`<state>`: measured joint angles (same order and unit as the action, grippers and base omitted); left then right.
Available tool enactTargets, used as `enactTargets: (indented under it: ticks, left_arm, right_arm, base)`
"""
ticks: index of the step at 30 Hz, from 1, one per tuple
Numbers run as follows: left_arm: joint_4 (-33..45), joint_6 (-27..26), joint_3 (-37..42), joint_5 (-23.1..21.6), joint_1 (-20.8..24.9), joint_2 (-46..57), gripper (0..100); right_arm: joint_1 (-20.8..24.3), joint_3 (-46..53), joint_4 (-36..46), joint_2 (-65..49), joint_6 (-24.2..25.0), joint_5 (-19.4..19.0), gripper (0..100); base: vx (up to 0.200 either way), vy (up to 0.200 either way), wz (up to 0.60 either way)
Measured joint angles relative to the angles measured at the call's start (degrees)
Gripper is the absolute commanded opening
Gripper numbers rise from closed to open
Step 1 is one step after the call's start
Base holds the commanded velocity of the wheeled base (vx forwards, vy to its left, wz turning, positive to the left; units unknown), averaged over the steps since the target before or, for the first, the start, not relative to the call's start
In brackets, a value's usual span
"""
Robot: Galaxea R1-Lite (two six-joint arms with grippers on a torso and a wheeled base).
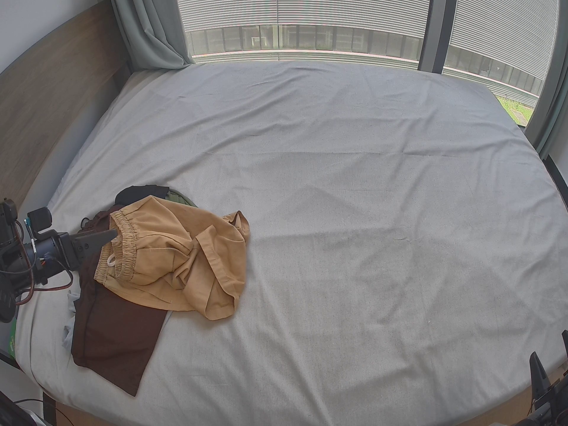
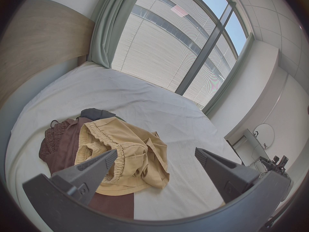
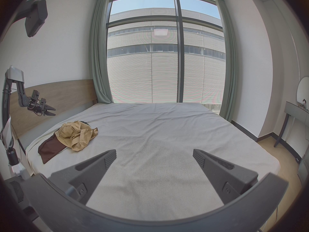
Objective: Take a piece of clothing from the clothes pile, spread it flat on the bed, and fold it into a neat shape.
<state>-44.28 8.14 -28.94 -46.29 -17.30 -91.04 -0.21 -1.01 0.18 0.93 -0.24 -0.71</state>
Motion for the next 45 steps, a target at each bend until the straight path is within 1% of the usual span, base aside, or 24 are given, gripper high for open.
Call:
enactTargets:
  ticks: [8,20,24,37,45]
  left_arm:
    - [-4.0,0.1,0.1,0.4,-0.4,-4.0,100]
    - [-5.6,0.2,-0.7,0.5,-1.6,-9.7,100]
    - [-6.3,0.5,-1.1,1.5,-1.5,-11.6,100]
    - [-9.8,1.2,-2.3,3.4,0.4,-17.2,100]
    - [-14.3,1.4,-3.0,4.1,2.2,-21.8,100]
  right_arm:
    - [0.0,0.0,0.0,0.0,0.0,0.0,100]
    - [0.0,0.0,0.0,0.0,0.0,0.0,100]
    - [0.0,0.0,0.0,0.0,0.0,0.0,100]
    - [0.0,0.0,0.0,0.0,0.1,0.0,100]
    - [0.0,0.0,0.0,0.0,0.1,0.0,100]
  base:
    - [0.000,0.000,0.00]
    - [0.000,0.000,0.00]
    - [0.000,0.000,0.00]
    - [0.000,0.000,0.00]
    - [0.000,0.000,0.00]
